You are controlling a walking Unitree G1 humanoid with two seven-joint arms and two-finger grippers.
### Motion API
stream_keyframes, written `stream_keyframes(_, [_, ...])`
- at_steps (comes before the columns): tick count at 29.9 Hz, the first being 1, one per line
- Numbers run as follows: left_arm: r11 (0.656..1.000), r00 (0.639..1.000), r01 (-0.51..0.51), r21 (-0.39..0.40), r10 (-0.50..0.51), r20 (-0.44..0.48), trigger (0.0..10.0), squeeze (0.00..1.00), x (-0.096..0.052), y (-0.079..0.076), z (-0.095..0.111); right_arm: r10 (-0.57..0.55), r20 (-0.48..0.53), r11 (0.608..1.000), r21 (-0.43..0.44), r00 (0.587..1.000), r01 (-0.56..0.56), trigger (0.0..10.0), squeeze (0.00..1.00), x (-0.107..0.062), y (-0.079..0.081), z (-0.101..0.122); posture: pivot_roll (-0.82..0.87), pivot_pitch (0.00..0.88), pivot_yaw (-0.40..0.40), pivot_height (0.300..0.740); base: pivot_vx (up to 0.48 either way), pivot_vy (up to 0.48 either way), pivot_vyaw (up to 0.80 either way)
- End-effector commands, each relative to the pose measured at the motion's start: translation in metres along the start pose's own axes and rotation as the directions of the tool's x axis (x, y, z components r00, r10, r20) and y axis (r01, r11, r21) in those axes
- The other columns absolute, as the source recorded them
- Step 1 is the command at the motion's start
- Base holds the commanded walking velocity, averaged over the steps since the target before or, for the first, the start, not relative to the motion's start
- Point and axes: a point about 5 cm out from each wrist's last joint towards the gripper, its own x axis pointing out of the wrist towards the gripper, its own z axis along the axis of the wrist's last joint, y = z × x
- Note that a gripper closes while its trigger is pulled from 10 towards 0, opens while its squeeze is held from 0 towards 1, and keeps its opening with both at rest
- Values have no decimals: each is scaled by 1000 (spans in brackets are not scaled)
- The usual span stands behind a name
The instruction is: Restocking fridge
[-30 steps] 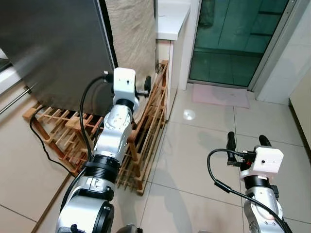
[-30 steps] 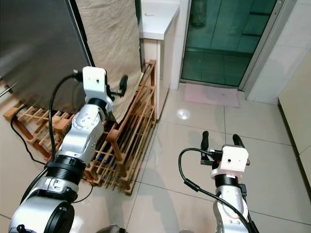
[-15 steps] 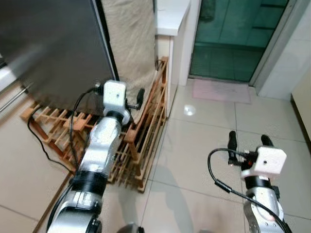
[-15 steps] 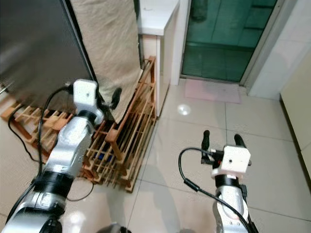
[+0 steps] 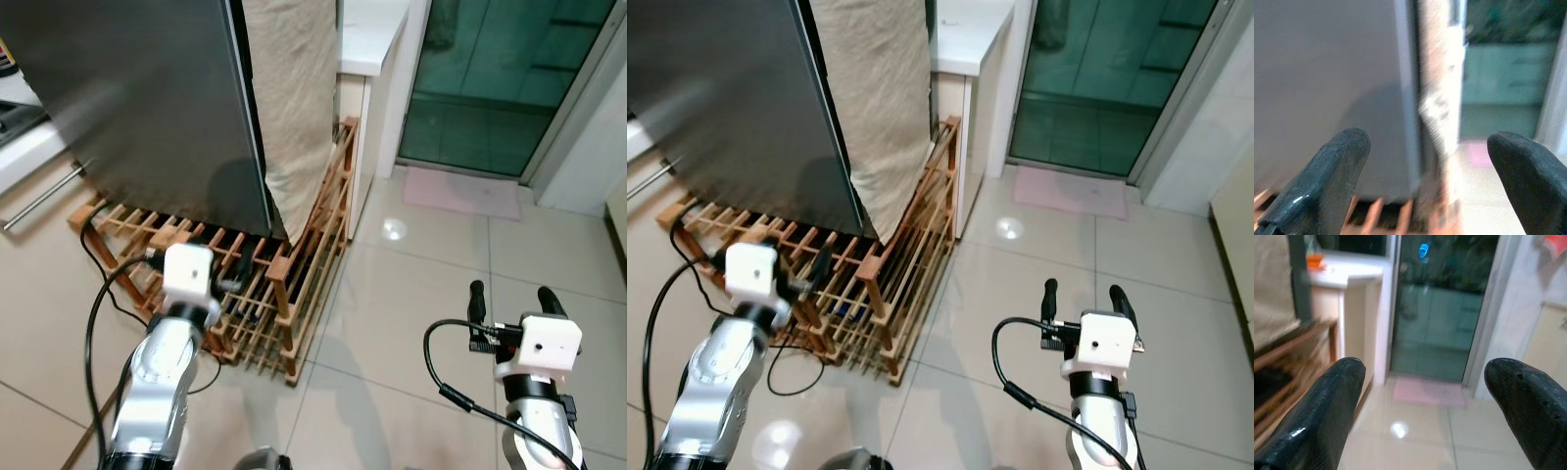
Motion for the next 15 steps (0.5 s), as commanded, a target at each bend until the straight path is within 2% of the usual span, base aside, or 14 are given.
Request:
stream_keyframes(1, [1000, 1000, 6, -28, -6, -21, 10000, 0, 0, -6, -1, -16, 5, 1000, -1, 1000, 16, 10000, 0, 5, -4, 1, -57, 1, 44, 710, 480, 0, 0])
stream_keyframes(5, [999, 1000, 18, -29, -18, 0, 10000, 0, 3, -13, 3, -5, 26, 1000, 5, 1000, 4, 10000, 0, 12, -1, 3, -58, 0, 45, 710, 480, 0, 0])
stream_keyframes(9, [999, 1000, 15, -35, -15, 0, 10000, 0, 3, -14, 6, 1, 25, 1000, 3, 1000, -2, 10000, 0, 13, -1, 2, -60, 1, 47, 710, 480, 0, 0])
stream_keyframes(15, [998, 999, -41, -53, 40, -12, 10000, 0, 3, -10, 7, 10, 8, 1000, 3, 1000, -10, 10000, 0, 11, -1, -2, -58, 5, 44, 710, 480, 0, 0])
